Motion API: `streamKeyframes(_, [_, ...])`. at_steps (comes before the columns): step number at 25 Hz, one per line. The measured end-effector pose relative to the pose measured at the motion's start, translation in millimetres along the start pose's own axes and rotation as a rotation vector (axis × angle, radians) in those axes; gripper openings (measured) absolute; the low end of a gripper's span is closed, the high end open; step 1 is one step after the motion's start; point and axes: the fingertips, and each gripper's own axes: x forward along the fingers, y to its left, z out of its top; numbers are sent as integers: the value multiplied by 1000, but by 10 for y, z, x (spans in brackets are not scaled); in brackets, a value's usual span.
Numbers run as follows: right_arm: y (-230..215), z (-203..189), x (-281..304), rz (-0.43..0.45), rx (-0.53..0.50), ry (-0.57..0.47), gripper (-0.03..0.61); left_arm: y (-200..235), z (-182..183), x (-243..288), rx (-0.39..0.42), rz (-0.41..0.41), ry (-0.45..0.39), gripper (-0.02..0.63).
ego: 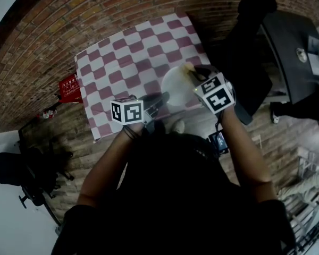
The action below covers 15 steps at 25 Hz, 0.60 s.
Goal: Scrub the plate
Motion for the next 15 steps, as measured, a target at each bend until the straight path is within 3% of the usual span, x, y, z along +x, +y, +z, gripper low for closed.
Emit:
streamKeyframes(5, [311, 337, -25, 46, -56, -60, 44, -72, 75, 77, 1, -18, -2, 28])
streamKeyframes(9, [629, 387, -39, 110, -75, -72, 44, -14, 167, 45, 1, -2, -30, 25])
streamKeyframes(15, [839, 194, -5, 162, -50, -40, 44, -33, 501, -97, -29, -15, -161, 20])
